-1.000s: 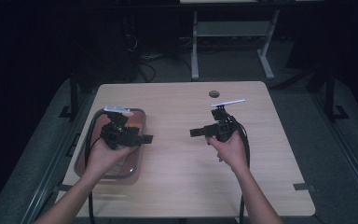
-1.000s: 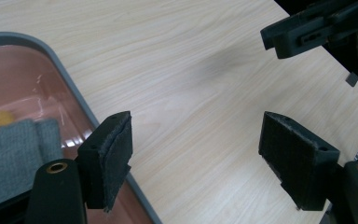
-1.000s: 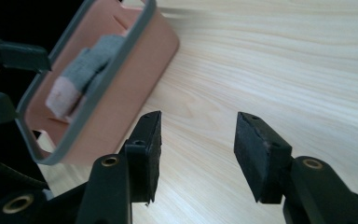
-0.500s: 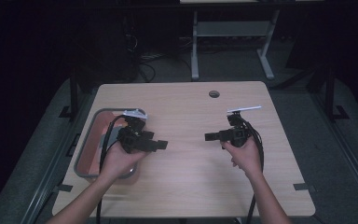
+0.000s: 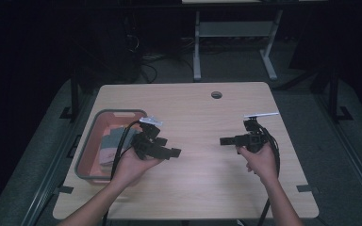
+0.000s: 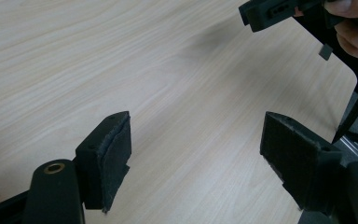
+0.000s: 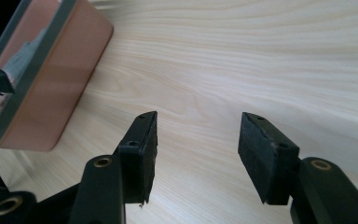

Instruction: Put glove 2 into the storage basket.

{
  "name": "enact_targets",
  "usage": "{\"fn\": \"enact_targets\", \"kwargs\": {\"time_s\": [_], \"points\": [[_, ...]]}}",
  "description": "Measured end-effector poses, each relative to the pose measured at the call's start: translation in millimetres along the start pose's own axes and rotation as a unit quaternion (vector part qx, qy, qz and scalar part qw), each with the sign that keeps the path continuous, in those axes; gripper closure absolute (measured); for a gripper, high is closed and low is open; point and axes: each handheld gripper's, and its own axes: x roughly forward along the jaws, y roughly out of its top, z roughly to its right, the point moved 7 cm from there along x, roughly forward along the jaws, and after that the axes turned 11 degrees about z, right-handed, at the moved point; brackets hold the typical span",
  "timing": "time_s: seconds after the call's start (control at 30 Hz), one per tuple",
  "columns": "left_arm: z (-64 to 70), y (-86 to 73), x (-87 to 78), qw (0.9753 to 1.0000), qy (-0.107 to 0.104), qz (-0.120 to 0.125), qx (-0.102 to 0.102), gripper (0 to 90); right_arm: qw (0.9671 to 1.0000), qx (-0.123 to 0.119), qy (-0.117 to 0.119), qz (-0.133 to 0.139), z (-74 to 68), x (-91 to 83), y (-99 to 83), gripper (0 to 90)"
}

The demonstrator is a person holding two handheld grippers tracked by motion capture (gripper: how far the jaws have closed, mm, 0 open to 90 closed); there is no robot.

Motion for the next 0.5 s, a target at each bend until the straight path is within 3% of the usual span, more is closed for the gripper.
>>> {"fn": "enact_targets", "kwargs": {"time_s": [0.17, 0.5], "points": [[3.8, -4.0, 5.6, 1.0, -0.005, -0.001, -0.002, 24.9, 0.9999, 0.007, -0.011, 0.0, 13.9, -5.6, -6.5, 46.3], [11.4, -10.6, 13.1, 0.9999, -0.013, 0.002, 0.001, 24.9, 0.9998, 0.006, -0.02, -0.005, 27.9, -13.5, -16.4, 45.2]]}}
